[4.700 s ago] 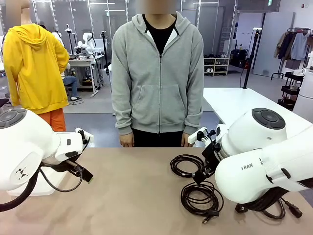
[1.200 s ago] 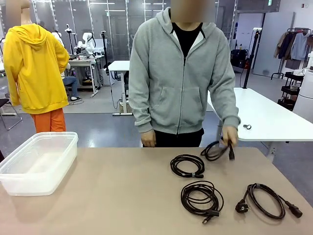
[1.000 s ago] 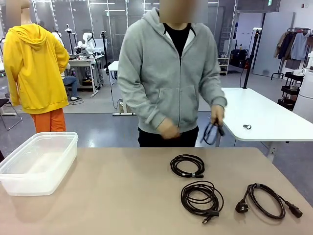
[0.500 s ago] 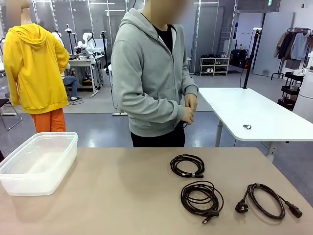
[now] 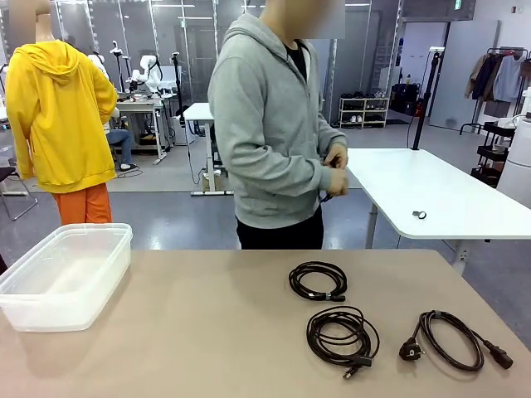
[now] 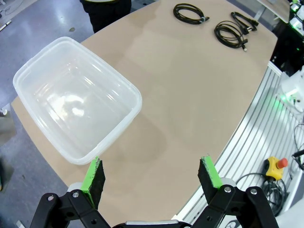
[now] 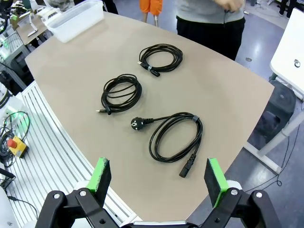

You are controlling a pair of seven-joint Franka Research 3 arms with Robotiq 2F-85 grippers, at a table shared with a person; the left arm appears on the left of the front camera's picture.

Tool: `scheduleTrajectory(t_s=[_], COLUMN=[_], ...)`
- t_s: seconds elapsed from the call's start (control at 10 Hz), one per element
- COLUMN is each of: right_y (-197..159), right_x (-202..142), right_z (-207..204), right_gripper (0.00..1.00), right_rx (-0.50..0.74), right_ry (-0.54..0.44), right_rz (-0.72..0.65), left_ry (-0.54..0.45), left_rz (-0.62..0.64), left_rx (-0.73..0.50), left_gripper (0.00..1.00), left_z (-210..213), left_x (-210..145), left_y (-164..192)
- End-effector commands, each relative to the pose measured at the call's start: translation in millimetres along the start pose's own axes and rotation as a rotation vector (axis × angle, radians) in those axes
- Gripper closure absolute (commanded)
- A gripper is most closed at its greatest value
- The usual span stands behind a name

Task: Organize and store the cables.
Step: Place the Power Cable into the Organizing box.

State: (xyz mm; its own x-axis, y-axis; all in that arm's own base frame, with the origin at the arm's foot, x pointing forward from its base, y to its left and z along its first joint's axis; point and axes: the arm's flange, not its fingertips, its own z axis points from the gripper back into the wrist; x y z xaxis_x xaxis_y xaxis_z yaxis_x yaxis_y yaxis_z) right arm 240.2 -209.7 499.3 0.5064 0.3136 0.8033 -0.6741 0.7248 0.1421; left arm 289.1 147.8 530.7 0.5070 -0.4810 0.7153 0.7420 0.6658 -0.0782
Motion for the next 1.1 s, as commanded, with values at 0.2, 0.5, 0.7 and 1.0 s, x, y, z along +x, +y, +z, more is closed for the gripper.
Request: scheduleTrajectory(t_s=[0.2,0.5,0.7,1.0], right_y=[-0.3,-0.3,-0.3,0.9], right_x=[0.5,0.5,0.5,0.9], right_z=[1.8,1.8,1.8,0.1], right_gripper=[0.00,0.00,0.00,0.00], right_rx=[0.007,0.007,0.007,-0.002], right_ry=[-0.010,-0.010,-0.010,0.003], right_rz=[0.019,0.019,0.019,0.004], left_ry=[-0.006,-0.006,-0.006,-0.006], left_rz=[-0.019,-0.019,-0.019,-0.019], left_rx=[-0.010,-0.010,-0.010,-0.010], left_gripper=[0.00,0.00,0.00,0.00], left_z=[1.6,1.6,1.6,1.6], left_x=[0.2,0.2,0.2,0.2], left_y=[0.8,0.8,0.8,0.8])
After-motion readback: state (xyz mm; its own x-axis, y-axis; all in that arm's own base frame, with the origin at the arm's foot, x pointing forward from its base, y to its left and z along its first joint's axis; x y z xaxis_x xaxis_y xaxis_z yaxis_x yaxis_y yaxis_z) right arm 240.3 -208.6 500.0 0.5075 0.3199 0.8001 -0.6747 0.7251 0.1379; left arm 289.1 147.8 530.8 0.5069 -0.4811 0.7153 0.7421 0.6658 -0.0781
